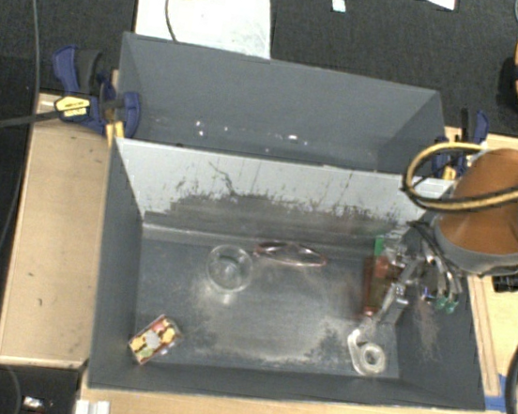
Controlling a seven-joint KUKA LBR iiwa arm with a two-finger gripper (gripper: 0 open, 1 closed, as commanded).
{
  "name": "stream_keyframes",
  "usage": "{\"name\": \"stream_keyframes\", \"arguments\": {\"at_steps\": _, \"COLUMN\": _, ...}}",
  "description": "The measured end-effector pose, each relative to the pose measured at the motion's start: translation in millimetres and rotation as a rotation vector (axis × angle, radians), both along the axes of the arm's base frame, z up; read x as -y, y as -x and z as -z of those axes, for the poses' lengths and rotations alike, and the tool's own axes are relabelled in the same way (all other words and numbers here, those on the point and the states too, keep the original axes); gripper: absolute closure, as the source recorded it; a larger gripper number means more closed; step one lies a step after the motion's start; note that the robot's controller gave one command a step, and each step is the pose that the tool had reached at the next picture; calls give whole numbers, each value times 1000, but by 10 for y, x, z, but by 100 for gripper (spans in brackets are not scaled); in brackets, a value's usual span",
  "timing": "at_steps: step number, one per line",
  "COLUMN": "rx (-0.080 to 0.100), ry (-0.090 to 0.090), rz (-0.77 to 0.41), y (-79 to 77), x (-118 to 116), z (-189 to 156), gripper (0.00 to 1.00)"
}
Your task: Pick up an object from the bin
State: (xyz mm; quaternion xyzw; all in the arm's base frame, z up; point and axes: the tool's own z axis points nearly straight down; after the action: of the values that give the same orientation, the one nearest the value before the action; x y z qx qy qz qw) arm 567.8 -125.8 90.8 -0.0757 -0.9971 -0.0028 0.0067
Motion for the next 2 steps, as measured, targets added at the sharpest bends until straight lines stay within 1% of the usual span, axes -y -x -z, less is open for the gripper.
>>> {"name": "stream_keyframes", "arguments": {"at_steps": 1, "rx": -2, "ry": 0, "rz": 1, "y": -5, "x": 2, "z": 22, "gripper": 100}}
{"name": "stream_keyframes", "arguments": {"at_steps": 2, "rx": -2, "ry": -2, "rz": 12, "y": 92, "x": -231, "z": -58, "gripper": 100}}
